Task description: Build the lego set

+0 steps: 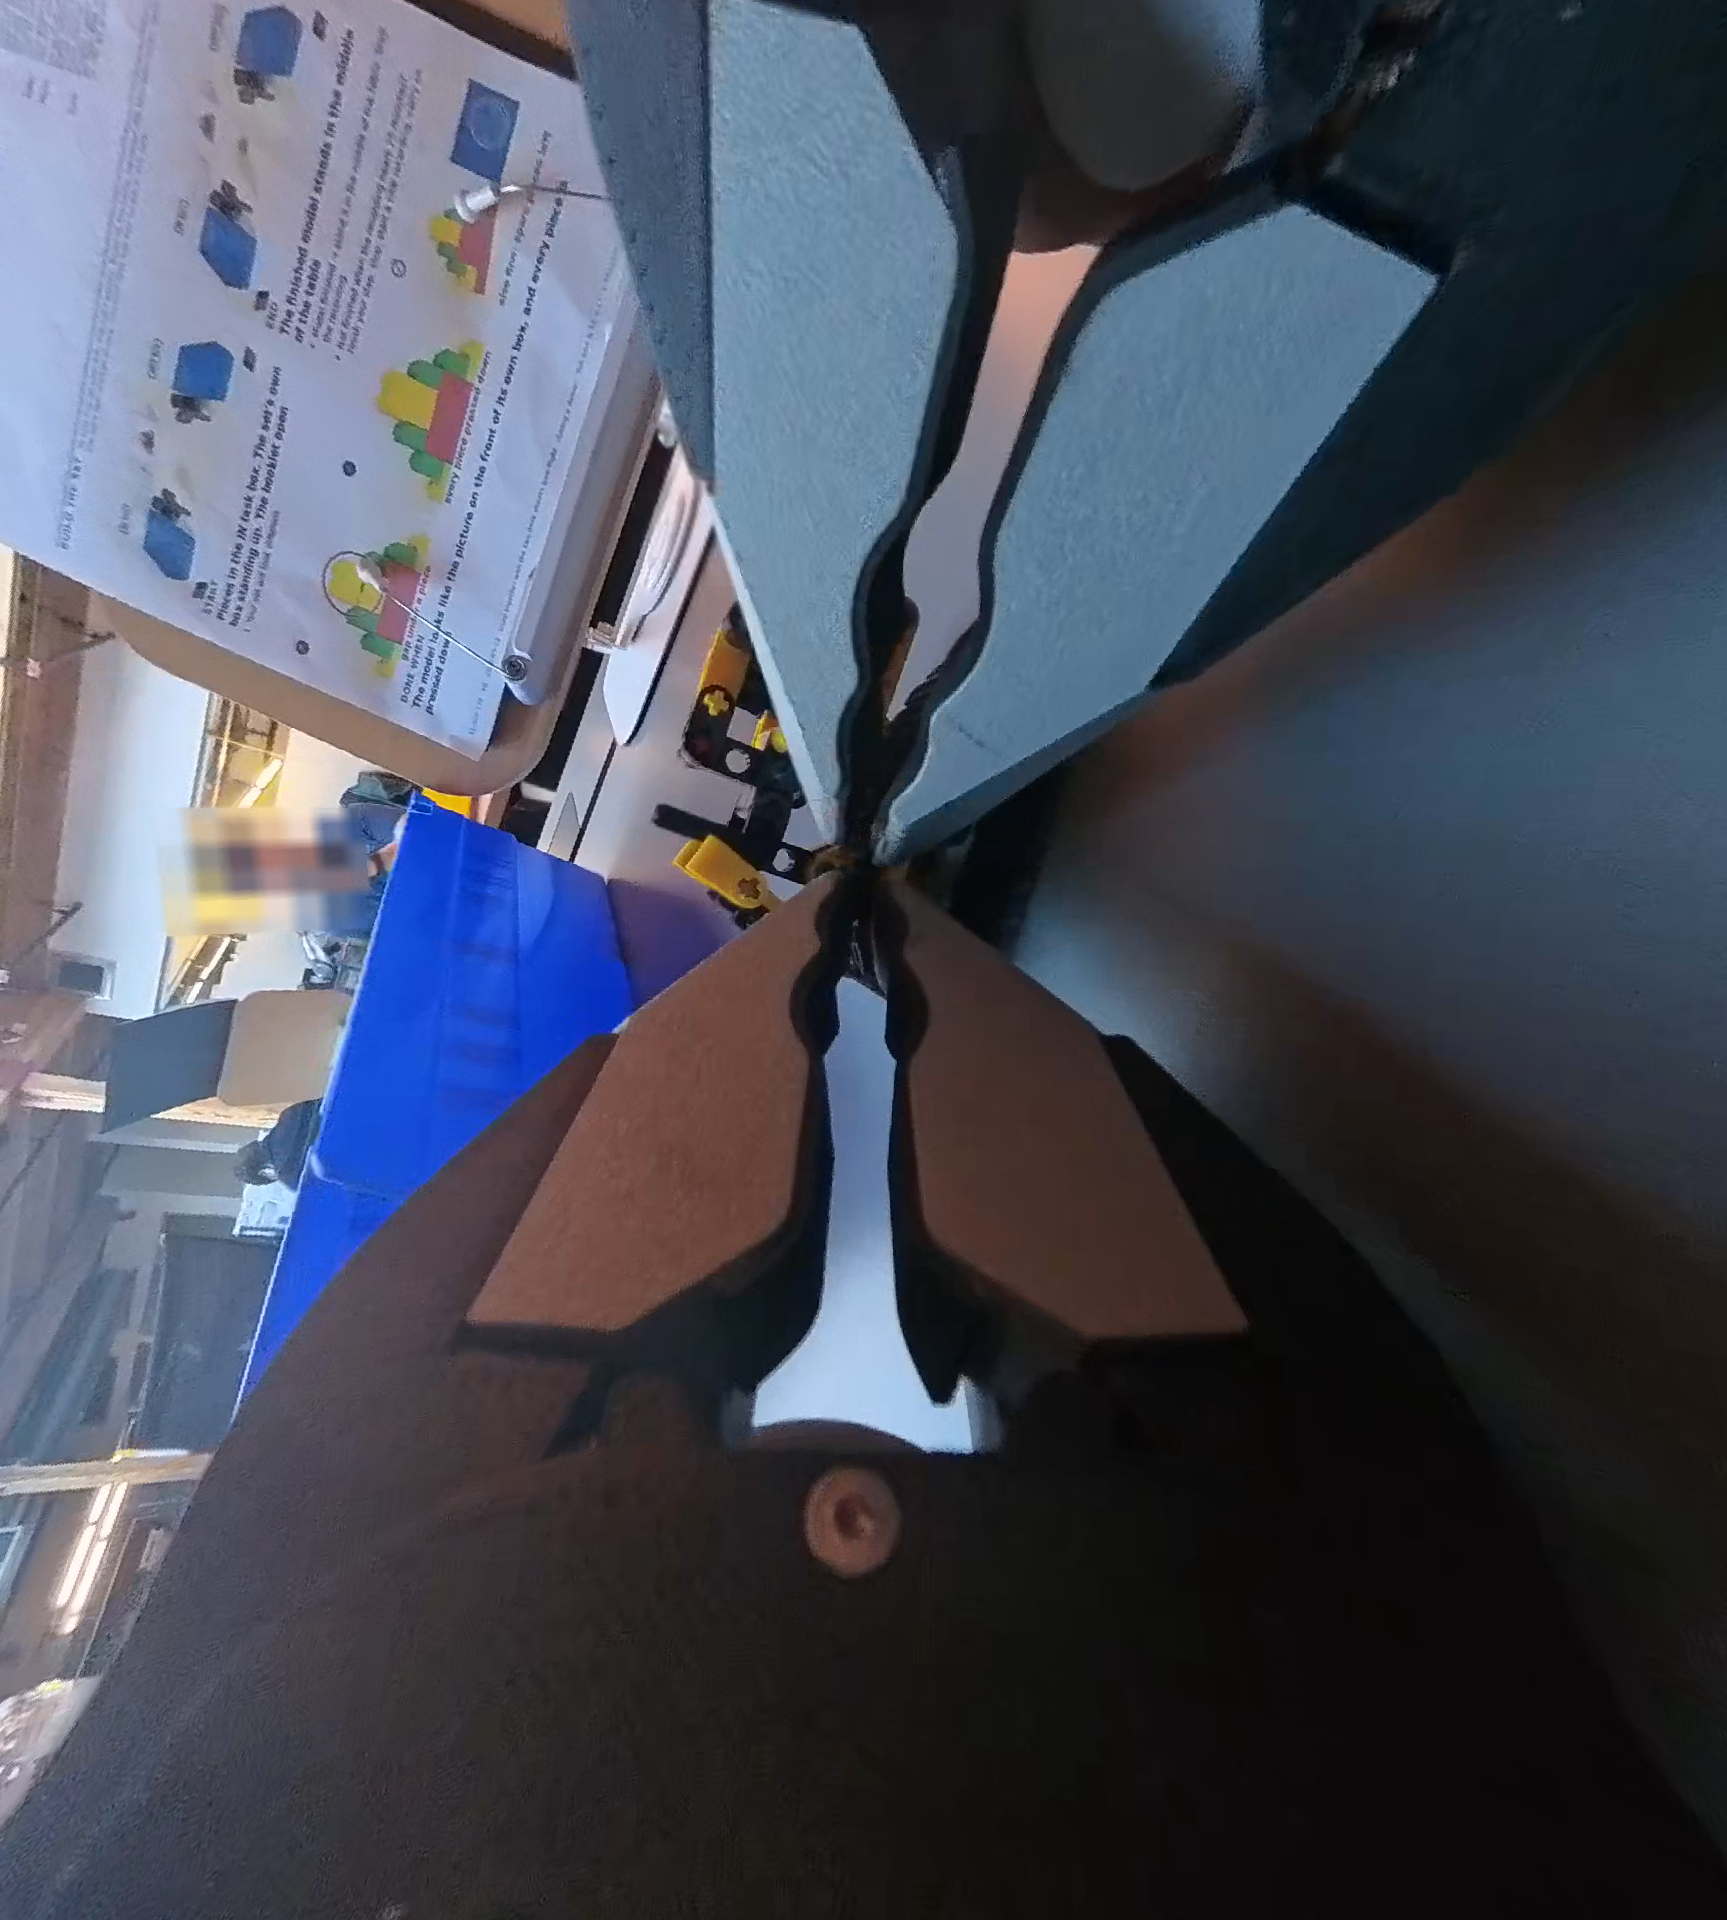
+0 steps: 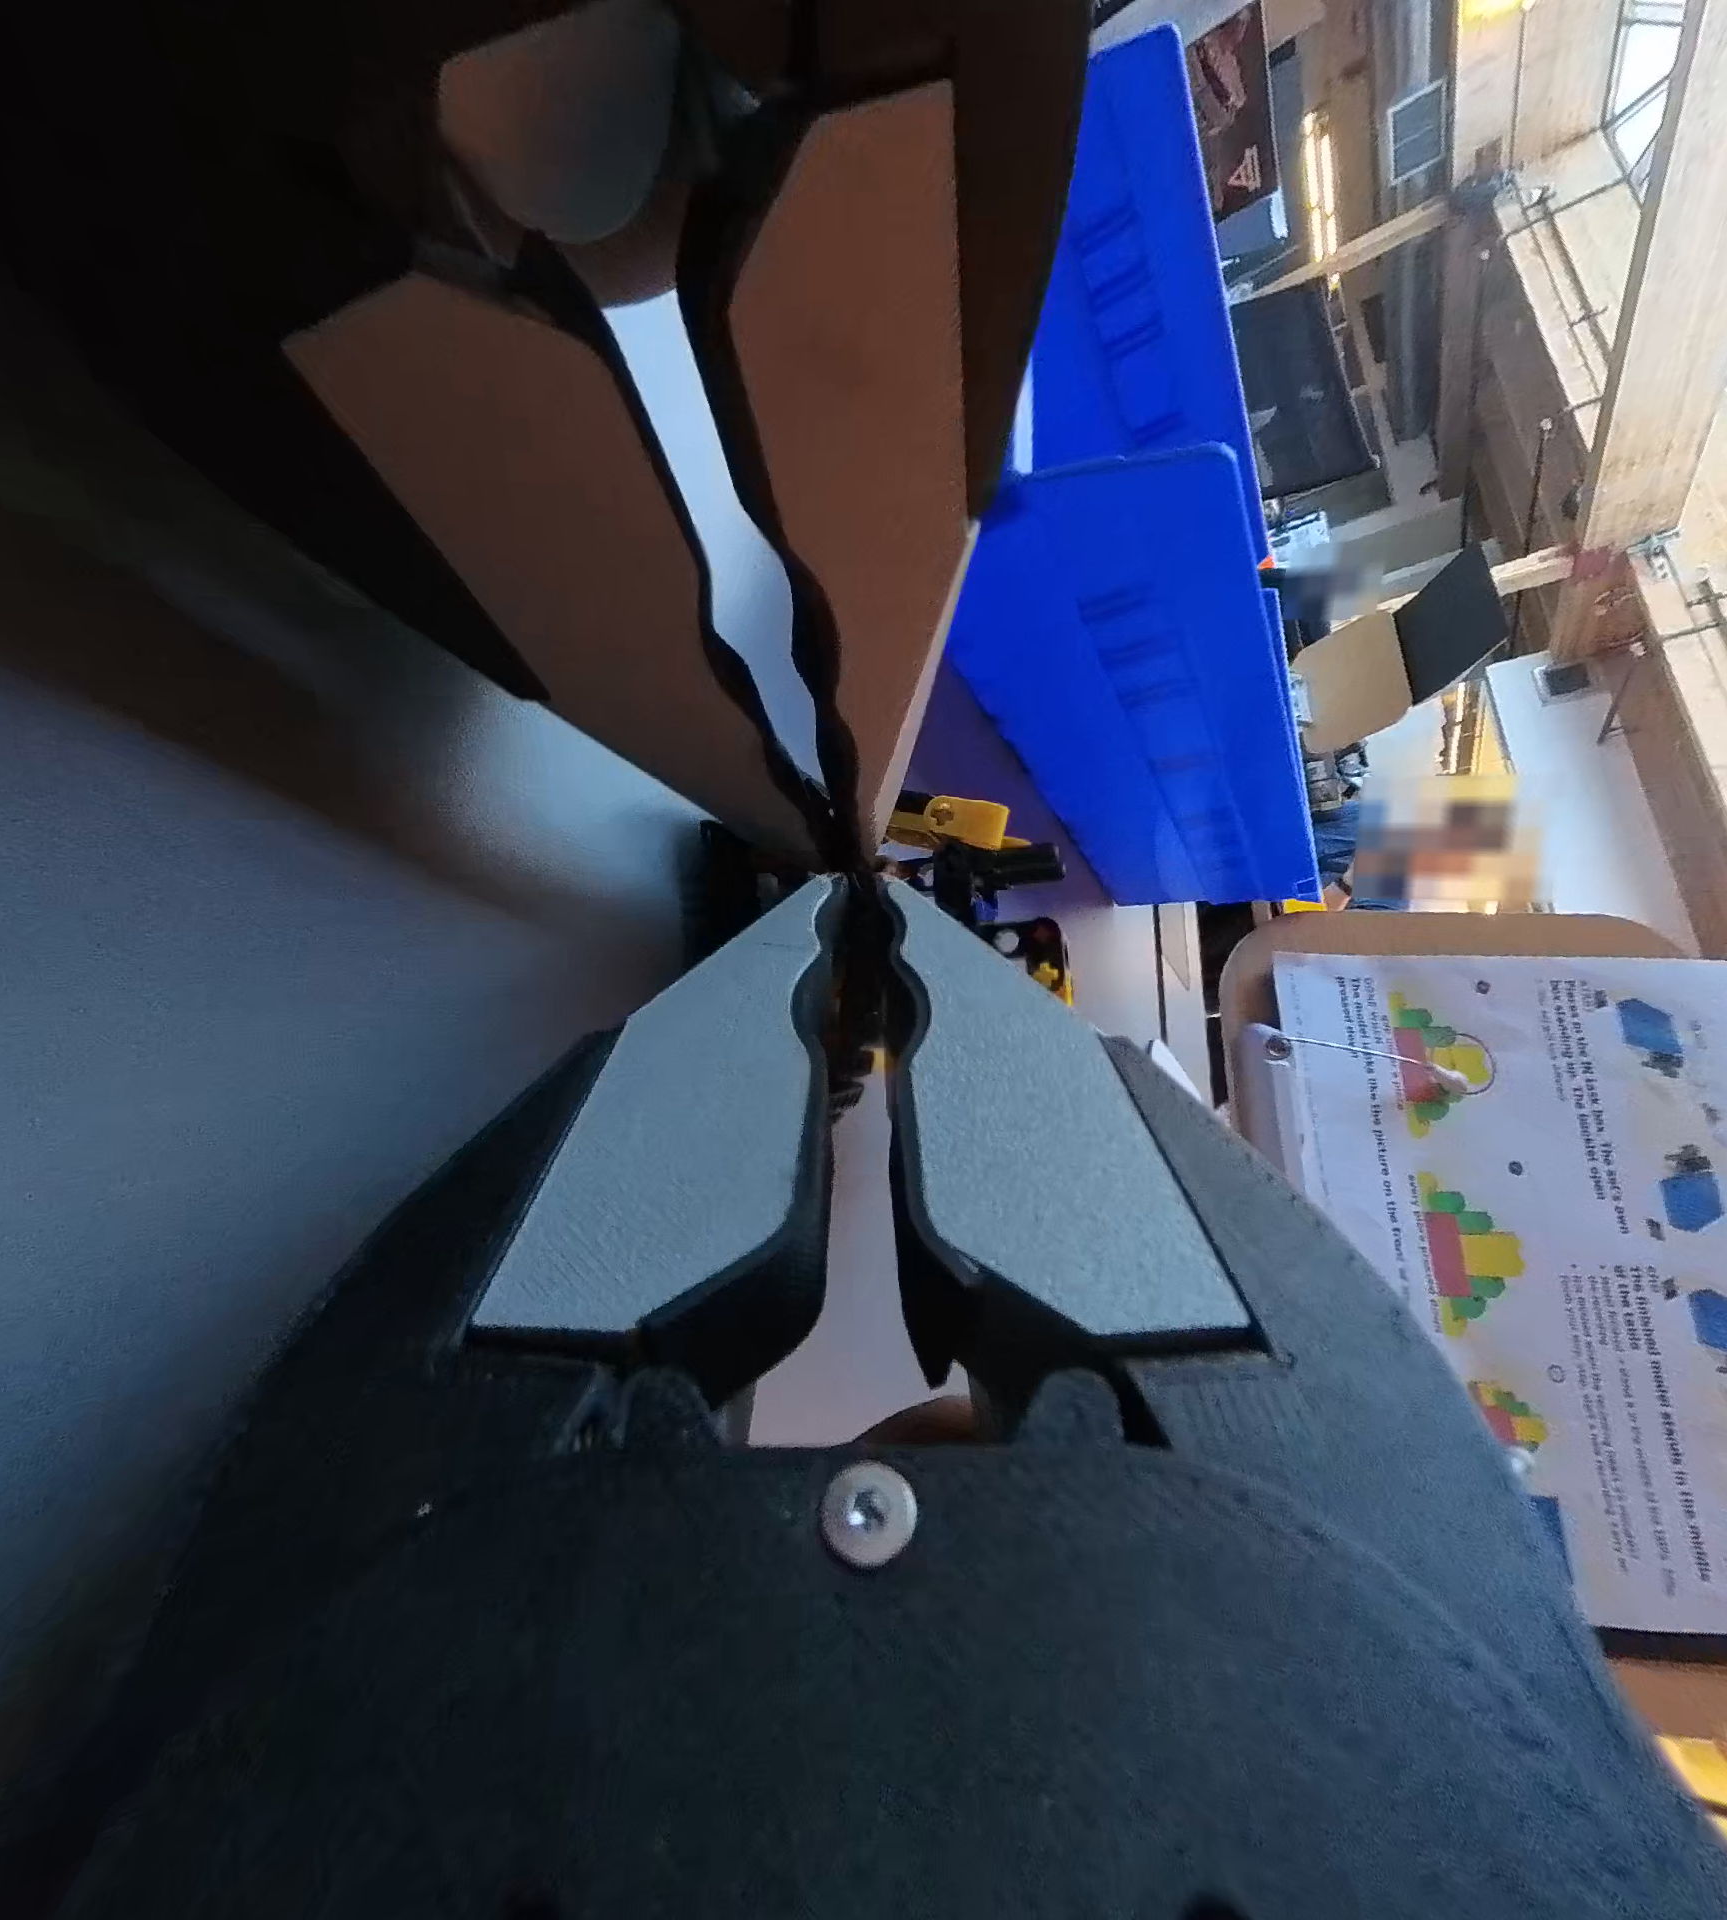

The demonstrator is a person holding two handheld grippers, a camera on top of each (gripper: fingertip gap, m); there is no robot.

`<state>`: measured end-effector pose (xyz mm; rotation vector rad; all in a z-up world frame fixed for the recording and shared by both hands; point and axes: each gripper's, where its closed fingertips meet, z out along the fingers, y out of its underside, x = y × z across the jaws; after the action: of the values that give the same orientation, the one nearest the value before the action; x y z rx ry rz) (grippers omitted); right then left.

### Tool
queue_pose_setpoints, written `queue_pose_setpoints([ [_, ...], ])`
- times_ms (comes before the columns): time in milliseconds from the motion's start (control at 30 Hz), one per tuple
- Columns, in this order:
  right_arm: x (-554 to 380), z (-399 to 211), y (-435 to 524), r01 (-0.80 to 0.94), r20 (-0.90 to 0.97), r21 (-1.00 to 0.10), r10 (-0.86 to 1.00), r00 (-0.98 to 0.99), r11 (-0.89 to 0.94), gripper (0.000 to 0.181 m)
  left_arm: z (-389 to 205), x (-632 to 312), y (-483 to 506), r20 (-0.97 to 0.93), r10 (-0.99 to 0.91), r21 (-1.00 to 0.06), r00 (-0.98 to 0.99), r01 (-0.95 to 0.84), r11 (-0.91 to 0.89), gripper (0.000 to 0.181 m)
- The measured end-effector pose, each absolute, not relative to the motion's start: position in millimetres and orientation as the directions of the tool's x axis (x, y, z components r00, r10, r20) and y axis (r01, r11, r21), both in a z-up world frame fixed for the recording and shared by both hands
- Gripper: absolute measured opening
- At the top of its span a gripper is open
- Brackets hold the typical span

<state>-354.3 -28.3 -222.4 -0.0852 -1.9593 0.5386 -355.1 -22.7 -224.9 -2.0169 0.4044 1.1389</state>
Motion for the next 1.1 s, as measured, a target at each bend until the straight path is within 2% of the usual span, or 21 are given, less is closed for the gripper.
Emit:
queue_pose_setpoints([
  [267, -353.2, -222.5, -29.3, -0.192, 0.857, -0.385, 0.272, -0.437, 0.903, 0.0, -226.0, -352.1, -24.7, -0.84, 0.052, -0.446, 0.54, -0.633, -0.633, 0.0],
  [467, -355.1, -218.7, -31.2, -0.173, 0.856, -0.404, 0.304, -0.418, 0.898, 0.0, -223.5, -353.0, -27.9, -0.857, 0.046, -0.429, 0.514, -0.659, -0.618, 0.0],
  [567, -355.7, -219.1, -30.7, -0.151, 0.824, -0.451, 0.345, -0.449, 0.88, 0.0, -224.0, -353.3, -28.0, -0.862, 0.041, -0.419, 0.506, -0.663, -0.62, 0.0],
  [800, -355.6, -219.1, -30.4, -0.137, 0.817, -0.458, 0.356, -0.453, 0.878, 0.0, -225.0, -352.6, -28.3, -0.877, 0.024, -0.39, 0.479, -0.682, -0.618, 0.0],
  [1100, -355.2, -216.7, -29.0, -0.095, 0.713, -0.589, 0.46, -0.529, 0.802, 0.0, -224.3, -350.3, -28.3, -0.885, 0.018, -0.38, 0.465, -0.699, -0.606, 0.0],
])
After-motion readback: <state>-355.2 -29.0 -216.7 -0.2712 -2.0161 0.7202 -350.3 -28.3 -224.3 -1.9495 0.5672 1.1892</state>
